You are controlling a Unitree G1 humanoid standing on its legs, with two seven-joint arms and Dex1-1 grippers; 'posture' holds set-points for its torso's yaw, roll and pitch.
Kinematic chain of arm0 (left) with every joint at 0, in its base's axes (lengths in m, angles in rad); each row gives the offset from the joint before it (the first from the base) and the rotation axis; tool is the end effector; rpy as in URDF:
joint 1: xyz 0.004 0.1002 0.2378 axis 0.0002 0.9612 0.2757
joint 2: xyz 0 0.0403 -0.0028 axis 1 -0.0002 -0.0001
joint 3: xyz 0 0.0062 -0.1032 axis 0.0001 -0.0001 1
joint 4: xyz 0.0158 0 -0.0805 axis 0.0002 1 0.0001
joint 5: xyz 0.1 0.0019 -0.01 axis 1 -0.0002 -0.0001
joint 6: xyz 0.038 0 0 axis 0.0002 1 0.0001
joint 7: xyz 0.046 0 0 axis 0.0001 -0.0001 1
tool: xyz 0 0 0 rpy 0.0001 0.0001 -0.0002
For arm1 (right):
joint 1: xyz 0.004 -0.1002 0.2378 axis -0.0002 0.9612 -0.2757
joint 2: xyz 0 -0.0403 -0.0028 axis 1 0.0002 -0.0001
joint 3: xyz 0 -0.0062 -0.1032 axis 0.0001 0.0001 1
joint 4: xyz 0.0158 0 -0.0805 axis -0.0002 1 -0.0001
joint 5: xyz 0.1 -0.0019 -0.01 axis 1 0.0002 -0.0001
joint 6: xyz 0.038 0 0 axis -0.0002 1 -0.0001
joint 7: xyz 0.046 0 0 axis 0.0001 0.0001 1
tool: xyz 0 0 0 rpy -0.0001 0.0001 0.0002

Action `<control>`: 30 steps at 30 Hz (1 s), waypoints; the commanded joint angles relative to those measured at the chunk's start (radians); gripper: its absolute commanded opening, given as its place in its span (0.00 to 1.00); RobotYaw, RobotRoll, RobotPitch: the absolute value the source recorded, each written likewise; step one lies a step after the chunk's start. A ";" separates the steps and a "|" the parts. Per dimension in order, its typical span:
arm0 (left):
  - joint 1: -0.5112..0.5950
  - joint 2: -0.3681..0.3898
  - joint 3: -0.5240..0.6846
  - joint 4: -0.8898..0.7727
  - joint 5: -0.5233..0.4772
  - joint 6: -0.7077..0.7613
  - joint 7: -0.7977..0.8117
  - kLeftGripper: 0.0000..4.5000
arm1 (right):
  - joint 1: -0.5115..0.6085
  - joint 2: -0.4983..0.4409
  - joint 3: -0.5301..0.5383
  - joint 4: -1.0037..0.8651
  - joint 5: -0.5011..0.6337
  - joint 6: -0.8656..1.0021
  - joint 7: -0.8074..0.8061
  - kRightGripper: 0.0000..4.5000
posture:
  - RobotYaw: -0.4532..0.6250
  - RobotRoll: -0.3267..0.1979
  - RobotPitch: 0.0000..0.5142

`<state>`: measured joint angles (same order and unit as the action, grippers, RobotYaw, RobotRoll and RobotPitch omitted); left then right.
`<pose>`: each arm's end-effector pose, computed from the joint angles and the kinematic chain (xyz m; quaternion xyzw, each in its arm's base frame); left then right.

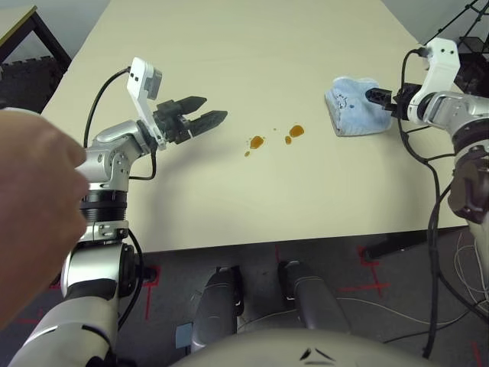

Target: Wipe the water off the table with a rag.

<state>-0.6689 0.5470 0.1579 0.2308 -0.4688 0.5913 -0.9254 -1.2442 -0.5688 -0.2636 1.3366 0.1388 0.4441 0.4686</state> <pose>0.3021 0.2492 0.1887 -0.0306 0.0253 -0.4155 0.9087 0.3541 -0.2733 0.1948 0.1010 0.1886 0.0609 0.9750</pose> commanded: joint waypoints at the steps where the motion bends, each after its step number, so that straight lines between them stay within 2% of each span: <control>1: 0.035 0.032 0.021 -0.064 -0.019 0.038 0.017 1.00 | 0.023 0.005 -0.028 0.016 -0.007 -0.027 -0.047 0.99 | 0.39 0.62 0.34; 11: 0.093 0.068 0.050 -0.170 -0.054 0.100 0.057 1.00 | 0.071 0.008 -0.053 0.023 -0.019 -0.052 -0.104 0.99 | 0.45 0.62 0.36; 23: 0.106 0.078 0.052 -0.200 -0.069 0.121 0.084 1.00 | 0.100 0.045 -0.032 0.023 -0.054 -0.005 -0.067 0.99 | 0.46 0.62 0.36; 26: 0.105 0.078 0.050 -0.199 -0.068 0.118 0.086 1.00 | 0.102 0.044 -0.036 0.022 -0.059 -0.012 -0.081 0.86 | 0.46 0.62 0.35; 30: 0.098 0.078 0.045 -0.187 -0.060 0.110 0.087 1.00 | 0.101 0.041 -0.036 0.021 -0.060 -0.019 -0.078 0.52 | 0.46 0.62 0.35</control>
<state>-0.5720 0.6121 0.2069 0.0482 -0.5272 0.7028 -0.8402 -1.1616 -0.5306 -0.2970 1.3411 0.0933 0.4241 0.3936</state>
